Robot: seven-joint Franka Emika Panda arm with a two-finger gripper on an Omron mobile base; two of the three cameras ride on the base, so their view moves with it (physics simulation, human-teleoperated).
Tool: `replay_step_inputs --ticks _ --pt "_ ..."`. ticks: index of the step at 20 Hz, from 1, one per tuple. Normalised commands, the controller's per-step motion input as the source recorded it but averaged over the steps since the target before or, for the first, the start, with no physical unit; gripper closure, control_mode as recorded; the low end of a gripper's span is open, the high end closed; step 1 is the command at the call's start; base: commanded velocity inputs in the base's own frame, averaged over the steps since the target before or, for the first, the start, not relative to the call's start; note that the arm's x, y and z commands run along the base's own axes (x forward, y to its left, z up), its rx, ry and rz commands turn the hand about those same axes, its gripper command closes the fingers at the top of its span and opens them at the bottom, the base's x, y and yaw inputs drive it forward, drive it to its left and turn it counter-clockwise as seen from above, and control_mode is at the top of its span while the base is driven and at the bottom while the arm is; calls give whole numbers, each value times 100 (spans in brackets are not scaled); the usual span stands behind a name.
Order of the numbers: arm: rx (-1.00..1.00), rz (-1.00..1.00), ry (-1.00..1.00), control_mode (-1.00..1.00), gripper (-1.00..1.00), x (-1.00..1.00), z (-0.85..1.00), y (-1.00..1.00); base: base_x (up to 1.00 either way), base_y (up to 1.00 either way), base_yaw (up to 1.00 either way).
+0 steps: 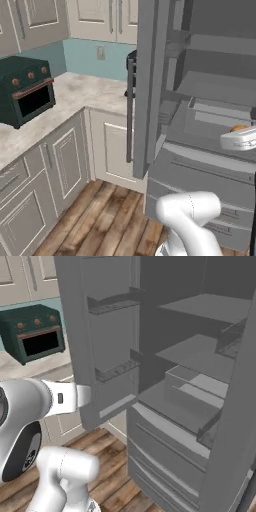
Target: Retrieve the kiwi and tangerine from the fridge and place them into the bowl on the dining table.
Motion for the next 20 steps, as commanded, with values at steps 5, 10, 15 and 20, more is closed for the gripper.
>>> replay_step_inputs --ticks 5,10,15,20 --pt "0 0 0 100 100 0 0 0 -67 -14 34" --pt "0 0 0 100 100 0 0 0 -57 -21 36" --pt "0 0 0 100 100 0 0 0 -32 -36 44" --pt "0 0 0 100 100 0 0 0 -22 -37 48"
